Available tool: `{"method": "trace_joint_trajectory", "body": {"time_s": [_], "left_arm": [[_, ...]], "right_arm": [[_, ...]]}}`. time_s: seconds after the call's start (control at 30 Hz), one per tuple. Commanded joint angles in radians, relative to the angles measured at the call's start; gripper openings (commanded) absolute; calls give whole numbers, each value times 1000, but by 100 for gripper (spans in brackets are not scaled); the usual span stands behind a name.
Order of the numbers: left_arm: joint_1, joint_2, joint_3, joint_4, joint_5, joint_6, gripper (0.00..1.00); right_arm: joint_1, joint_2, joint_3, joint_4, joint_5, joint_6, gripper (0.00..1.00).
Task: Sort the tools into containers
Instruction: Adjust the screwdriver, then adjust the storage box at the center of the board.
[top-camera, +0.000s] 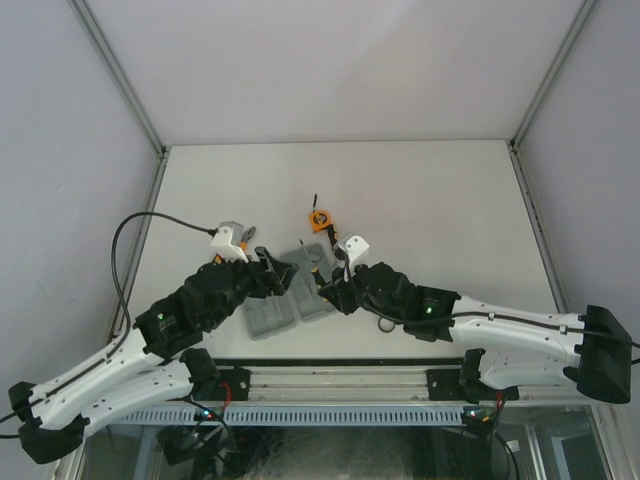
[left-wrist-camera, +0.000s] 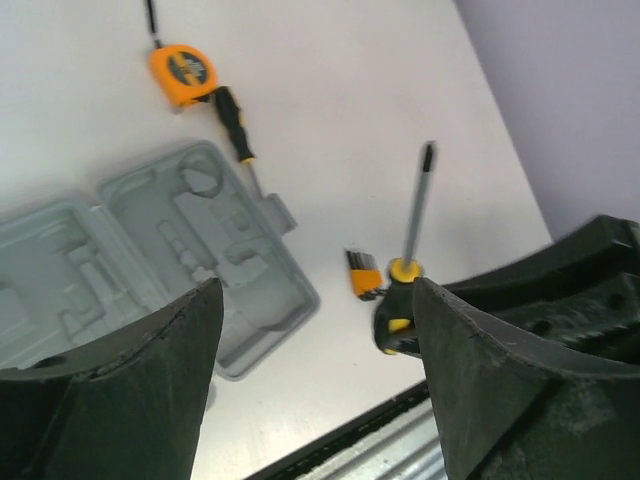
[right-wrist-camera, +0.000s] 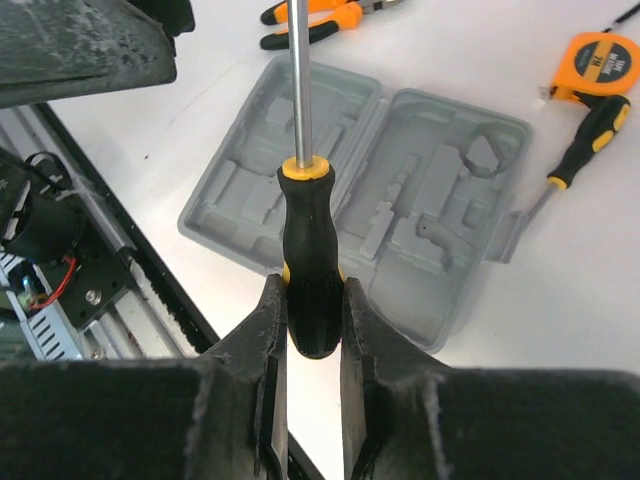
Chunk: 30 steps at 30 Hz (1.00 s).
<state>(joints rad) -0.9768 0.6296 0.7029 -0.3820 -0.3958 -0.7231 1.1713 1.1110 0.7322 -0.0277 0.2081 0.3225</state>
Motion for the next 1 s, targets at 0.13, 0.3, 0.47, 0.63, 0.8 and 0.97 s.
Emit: {"method": "trace_joint_trajectory", "body": {"time_s": [0.13, 0.3, 0.47, 0.63, 0.8, 0.97], "left_arm": [[191, 50, 7, -114, 44, -27, 88], [275, 54, -40, -194, -13, -63, 90], [325, 45, -89, -275, -96, -103, 88], [403, 80, -150, -259, -32, -119, 86], [475, 152, -177, -247, 25, -106, 83], [538, 211, -195, -230, 65, -101, 69]], "right_arm": [[-1, 21, 39, -13, 135, 103, 0], [-12, 27, 39, -37, 139, 113, 0], [-72, 29, 39, -78, 25, 191, 0], [-127, 31, 39, -109, -65, 242, 0], [-140, 48, 56, -134, -100, 242, 0], [-140, 59, 64, -136, -105, 237, 0]]}}
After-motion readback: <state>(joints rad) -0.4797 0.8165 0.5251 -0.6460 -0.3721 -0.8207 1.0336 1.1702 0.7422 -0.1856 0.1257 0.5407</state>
